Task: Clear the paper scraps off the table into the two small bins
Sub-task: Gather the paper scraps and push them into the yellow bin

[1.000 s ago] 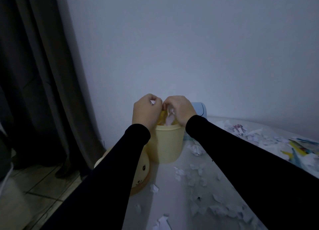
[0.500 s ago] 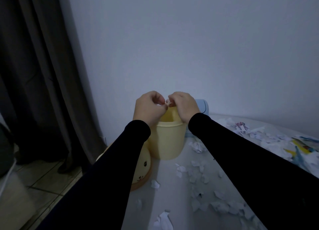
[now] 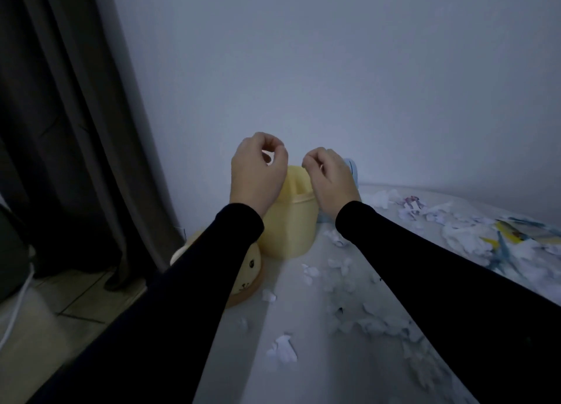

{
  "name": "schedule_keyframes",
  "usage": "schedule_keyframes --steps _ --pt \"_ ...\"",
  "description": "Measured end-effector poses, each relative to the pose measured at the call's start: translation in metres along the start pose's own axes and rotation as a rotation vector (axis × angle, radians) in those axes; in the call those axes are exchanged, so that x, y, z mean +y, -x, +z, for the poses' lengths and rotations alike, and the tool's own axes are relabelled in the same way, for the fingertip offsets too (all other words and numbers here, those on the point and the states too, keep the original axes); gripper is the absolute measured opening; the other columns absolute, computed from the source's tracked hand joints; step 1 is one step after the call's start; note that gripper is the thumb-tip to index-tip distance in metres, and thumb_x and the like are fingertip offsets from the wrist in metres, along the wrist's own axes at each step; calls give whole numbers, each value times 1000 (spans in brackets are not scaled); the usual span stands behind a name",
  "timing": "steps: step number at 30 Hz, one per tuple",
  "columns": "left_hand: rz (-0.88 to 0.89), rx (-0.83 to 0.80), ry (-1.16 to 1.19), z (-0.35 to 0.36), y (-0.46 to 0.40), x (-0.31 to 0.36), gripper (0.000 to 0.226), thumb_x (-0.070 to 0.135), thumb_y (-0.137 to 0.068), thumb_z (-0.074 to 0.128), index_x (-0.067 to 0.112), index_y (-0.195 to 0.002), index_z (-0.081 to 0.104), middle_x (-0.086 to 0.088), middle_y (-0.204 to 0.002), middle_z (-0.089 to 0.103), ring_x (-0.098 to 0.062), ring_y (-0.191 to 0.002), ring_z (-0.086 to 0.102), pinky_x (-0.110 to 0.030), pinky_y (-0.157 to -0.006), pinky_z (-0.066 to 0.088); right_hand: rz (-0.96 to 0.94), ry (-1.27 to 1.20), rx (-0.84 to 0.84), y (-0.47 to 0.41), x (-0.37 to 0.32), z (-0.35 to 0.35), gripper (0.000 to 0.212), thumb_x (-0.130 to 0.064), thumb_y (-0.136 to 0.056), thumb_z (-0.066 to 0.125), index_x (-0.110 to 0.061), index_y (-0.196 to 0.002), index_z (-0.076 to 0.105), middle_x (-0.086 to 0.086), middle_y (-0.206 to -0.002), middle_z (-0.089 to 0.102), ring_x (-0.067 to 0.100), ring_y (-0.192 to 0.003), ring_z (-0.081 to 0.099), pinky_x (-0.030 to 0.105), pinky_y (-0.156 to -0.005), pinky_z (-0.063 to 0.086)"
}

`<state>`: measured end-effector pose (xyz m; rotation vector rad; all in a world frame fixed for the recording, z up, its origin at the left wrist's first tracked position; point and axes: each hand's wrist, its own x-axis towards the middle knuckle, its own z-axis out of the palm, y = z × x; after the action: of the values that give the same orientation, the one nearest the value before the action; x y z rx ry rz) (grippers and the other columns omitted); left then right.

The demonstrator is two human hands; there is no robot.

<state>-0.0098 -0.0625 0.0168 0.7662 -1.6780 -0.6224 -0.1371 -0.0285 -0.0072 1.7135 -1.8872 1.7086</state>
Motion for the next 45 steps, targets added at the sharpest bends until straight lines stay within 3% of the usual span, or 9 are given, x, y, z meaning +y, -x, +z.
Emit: schedule_keyframes --steps 4,9,14,18,22,29,35,41,45 --pt "79 -26 -248 -1 75 13 17 35 -85 54 24 -97 59 3 -105 56 -17 -102 48 -27 -89 37 113 171 -65 28 8 -6 18 -25 -94 48 -16 -84 59 2 -86 50 20 -83 50 33 -76 41" --pt "-119 -374 -670 -10 161 10 62 64 -75 32 30 -125 44 4 -131 42 -21 -120 37 -38 -95 27 63 191 52 61 12 -11 26 -28 -98 39 -16 -113 57 2 -100 58 20 -95 55 34 -82 45" --pt "-227 -422 -845 -30 197 -3 84 72 -70 16 27 -139 33 -1 -140 37 -25 -129 31 -45 -101 24 127 134 97 74 18 -8 35 -29 -99 37 -22 -132 44 7 -115 55 21 -100 54 34 -84 45" --pt "-289 -517 -853 -31 203 -9 90 73 -73 20 19 -144 26 -10 -149 29 -32 -138 21 -48 -109 20 383 609 -185 91 51 -13 41 -25 -96 40 -16 -136 46 10 -141 42 31 -126 42 44 -100 37" --pt "-270 -576 -774 -19 197 -12 88 72 -83 32 9 -144 26 -12 -155 19 -33 -143 11 -45 -114 13 380 597 -319 97 62 -21 46 -28 -93 42 -16 -137 45 8 -141 44 31 -125 46 41 -102 40" --pt "-244 -608 -723 16 182 -12 90 70 -79 45 4 -138 33 -16 -151 23 -39 -139 16 -47 -113 16 181 917 -207 87 47 -38 37 -54 -77 53 -20 -90 57 4 -108 48 28 -107 44 38 -80 35" --pt "-126 -577 -690 44 166 -21 81 70 -73 43 11 -129 39 -8 -139 38 -32 -130 30 -47 -107 22 382 806 -513 80 69 -38 67 -66 -82 44 -34 -140 33 3 -153 26 32 -141 18 50 -108 24" --pt "-1 -607 -627 59 153 -32 79 52 -67 6 13 -117 55 -9 -123 51 -28 -117 42 -37 -95 31 231 835 -432 76 69 -39 41 -50 -85 49 -21 -113 57 9 -115 57 31 -107 52 35 -84 39" --pt "20 -531 -646 56 148 -35 42 31 -81 33 11 -102 63 -11 -107 56 -29 -105 50 -35 -87 36 119 846 -414 64 70 -38 36 -45 -79 56 -20 -105 61 5 -118 51 28 -107 51 35 -85 43"
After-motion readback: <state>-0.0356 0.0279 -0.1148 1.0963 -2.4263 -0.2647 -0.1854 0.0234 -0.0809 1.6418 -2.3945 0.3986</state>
